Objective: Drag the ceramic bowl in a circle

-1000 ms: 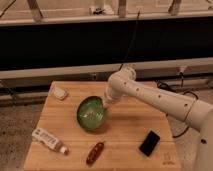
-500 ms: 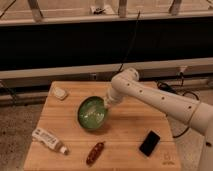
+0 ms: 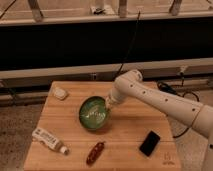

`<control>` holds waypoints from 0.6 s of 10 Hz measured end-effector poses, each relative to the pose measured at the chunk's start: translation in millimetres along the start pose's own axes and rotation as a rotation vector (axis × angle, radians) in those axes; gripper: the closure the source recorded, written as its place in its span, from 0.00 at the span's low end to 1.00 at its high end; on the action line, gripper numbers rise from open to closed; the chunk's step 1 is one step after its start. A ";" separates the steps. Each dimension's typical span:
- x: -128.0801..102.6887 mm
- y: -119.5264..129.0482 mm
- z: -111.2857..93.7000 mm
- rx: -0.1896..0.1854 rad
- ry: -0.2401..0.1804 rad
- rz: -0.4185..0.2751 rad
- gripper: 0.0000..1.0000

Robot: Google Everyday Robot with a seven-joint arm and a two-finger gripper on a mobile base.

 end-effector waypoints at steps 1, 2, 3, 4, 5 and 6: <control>2.4 -1.8 1.1 0.002 0.002 -0.002 1.00; 6.1 -4.5 2.7 0.007 0.005 -0.007 1.00; 5.9 -1.4 2.8 0.007 0.007 -0.008 1.00; 4.2 0.0 2.6 0.008 0.011 -0.007 1.00; 2.9 -1.4 3.1 0.011 0.014 -0.008 1.00; 3.6 -2.4 3.0 0.014 0.017 -0.008 1.00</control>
